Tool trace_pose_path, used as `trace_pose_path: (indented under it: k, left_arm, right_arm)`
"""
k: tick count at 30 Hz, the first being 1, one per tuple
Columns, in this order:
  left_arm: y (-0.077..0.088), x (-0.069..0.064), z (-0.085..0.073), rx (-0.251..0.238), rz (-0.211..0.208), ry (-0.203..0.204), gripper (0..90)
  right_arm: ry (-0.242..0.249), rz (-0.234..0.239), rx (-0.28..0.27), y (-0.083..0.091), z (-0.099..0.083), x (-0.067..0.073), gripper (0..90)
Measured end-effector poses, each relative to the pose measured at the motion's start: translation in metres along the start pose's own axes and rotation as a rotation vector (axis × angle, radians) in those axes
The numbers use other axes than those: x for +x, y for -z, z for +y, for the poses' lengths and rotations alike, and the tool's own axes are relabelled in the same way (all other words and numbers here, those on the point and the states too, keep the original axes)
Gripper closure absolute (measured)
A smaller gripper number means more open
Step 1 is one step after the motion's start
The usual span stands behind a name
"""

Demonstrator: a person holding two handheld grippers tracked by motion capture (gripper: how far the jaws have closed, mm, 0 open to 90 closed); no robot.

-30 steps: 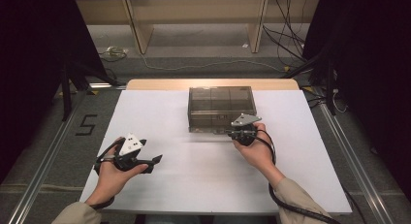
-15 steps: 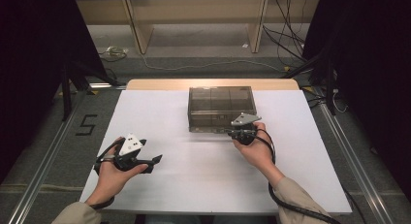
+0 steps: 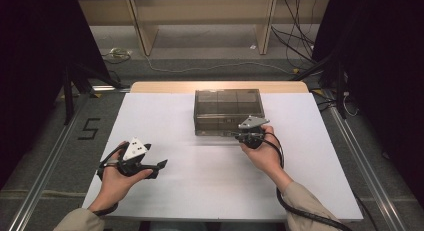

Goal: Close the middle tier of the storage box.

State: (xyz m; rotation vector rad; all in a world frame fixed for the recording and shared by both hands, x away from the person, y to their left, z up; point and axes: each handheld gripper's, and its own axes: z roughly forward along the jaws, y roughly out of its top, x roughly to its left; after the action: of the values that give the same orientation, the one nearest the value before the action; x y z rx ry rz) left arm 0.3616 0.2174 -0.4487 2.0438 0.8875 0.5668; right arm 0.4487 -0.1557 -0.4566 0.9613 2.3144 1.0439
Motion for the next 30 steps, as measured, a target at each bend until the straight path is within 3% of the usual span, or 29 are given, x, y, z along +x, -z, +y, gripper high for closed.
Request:
trace_pose_path:
  k: [30]
  left_arm:
    - [-0.0003,0.0003,-0.0003,0.001,-0.001,0.0,19.6]
  right_arm:
    - [0.002,-0.019,-0.001,-0.0052,0.003,-0.0045,90.0]
